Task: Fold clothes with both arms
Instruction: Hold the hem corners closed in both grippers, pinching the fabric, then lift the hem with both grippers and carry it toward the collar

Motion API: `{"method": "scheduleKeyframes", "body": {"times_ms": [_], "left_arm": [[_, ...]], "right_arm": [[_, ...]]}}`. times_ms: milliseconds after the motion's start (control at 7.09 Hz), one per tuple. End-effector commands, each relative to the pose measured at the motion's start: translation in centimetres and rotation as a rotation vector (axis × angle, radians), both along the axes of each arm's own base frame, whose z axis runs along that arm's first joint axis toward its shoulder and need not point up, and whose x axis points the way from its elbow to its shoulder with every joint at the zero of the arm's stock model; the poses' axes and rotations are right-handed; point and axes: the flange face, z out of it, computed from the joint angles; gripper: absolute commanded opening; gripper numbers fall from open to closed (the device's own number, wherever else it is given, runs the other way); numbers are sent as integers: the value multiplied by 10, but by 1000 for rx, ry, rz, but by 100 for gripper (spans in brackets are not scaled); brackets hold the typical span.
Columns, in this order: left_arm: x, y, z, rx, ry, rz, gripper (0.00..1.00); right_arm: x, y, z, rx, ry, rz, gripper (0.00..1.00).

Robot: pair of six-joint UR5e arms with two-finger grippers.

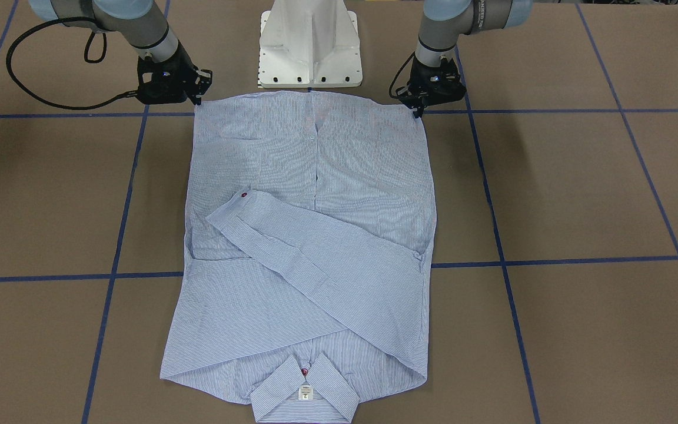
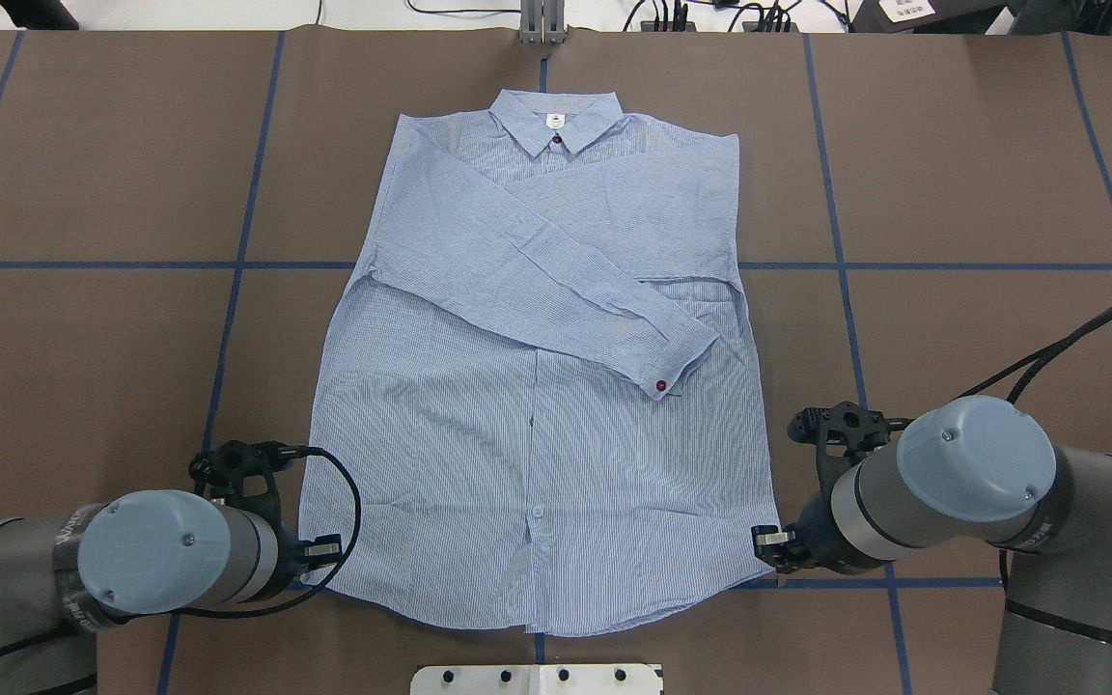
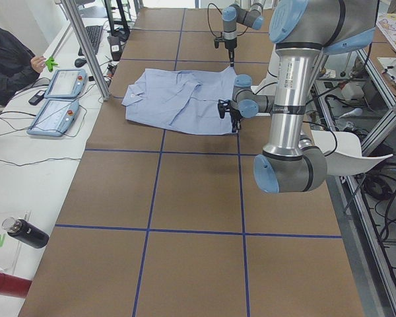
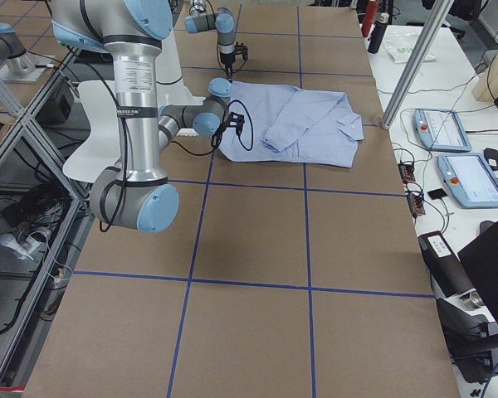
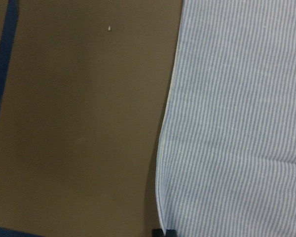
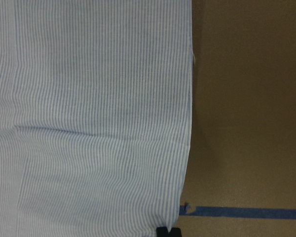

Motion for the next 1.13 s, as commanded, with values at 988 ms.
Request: {"method": "scheduleKeyframes", "body": {"times_ms": [988], "left_arm": [[-75, 55, -83, -130, 39, 167, 0]], "right_arm": [[52, -8, -55, -93, -182, -121, 0]]}}
